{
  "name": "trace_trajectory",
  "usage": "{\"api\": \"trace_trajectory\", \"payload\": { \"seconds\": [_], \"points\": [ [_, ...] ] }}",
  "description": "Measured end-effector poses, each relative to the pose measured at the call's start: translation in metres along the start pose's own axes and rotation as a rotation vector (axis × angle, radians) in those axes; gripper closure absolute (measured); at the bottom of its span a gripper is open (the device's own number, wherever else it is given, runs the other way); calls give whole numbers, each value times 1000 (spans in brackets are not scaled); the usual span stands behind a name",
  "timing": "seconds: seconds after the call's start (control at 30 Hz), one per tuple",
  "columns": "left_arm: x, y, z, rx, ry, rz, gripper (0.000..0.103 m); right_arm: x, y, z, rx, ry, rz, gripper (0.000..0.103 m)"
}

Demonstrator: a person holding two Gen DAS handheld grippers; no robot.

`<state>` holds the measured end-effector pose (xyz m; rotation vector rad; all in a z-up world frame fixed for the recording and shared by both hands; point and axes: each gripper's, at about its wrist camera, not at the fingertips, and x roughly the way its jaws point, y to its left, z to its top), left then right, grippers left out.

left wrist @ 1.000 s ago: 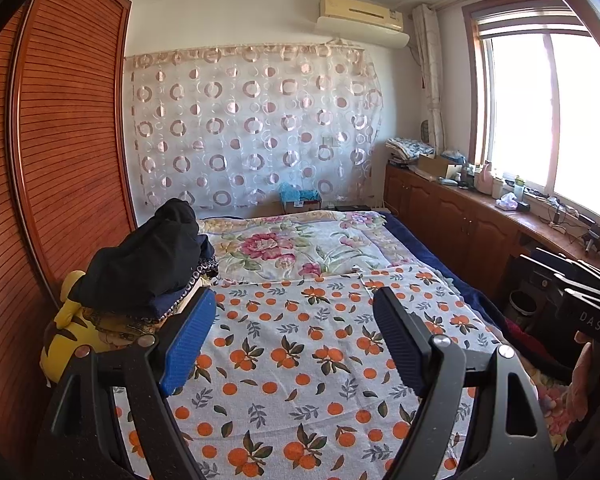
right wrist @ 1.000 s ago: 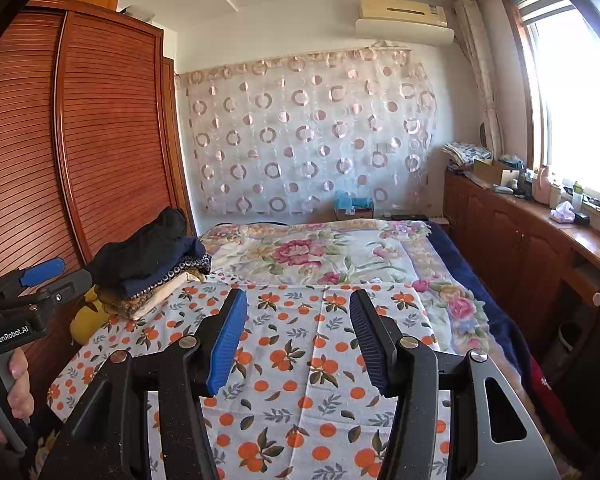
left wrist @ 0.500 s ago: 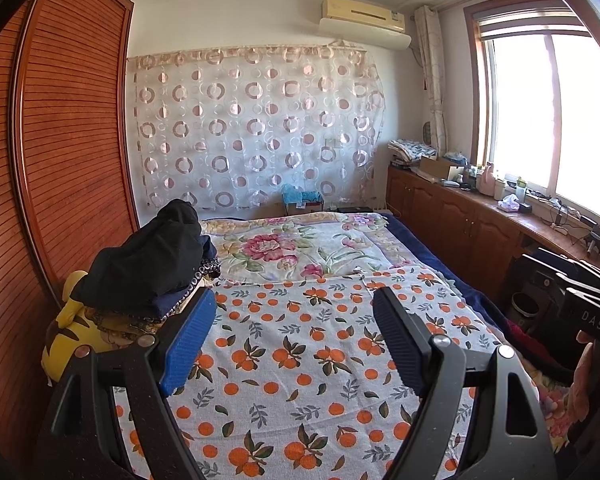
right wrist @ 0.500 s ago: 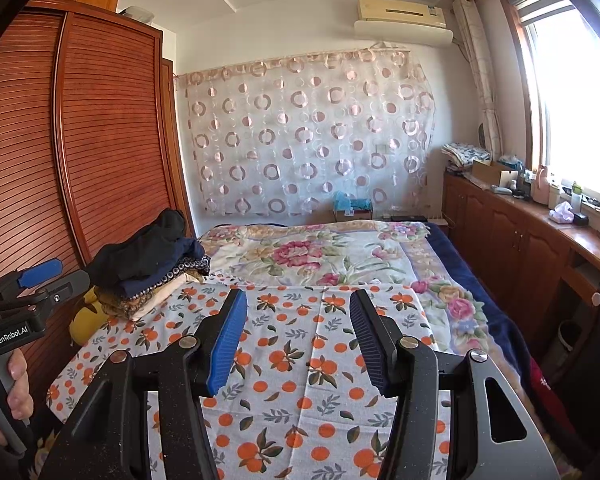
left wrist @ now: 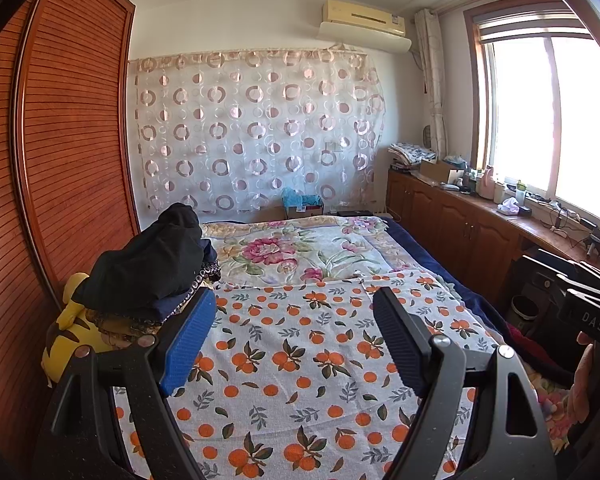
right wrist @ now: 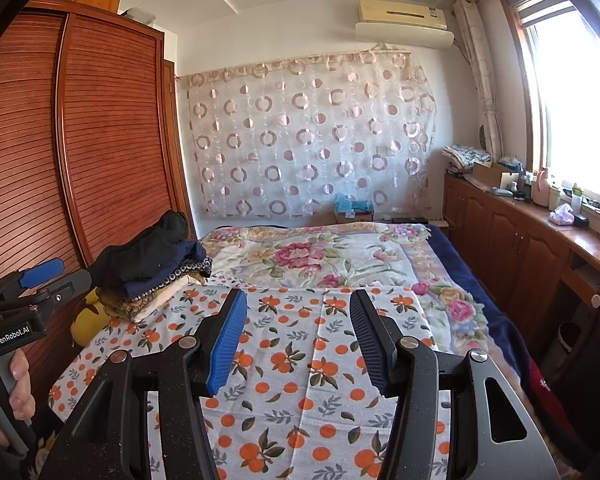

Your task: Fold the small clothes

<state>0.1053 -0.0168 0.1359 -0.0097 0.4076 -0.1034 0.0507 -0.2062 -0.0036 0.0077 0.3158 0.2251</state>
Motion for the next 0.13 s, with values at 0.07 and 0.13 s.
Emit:
{"api": "trace_trajectory", "payload": {
  "seconds": [0.07, 0.13],
  "points": [
    [-1, -1, 1, 0, -2, 0, 22, 0, -1, 1, 0, -1, 1, 48],
    [-1, -2, 1, 0, -3, -1, 22, 0, -1, 1, 0, -1, 3, 47]
  ]
}}
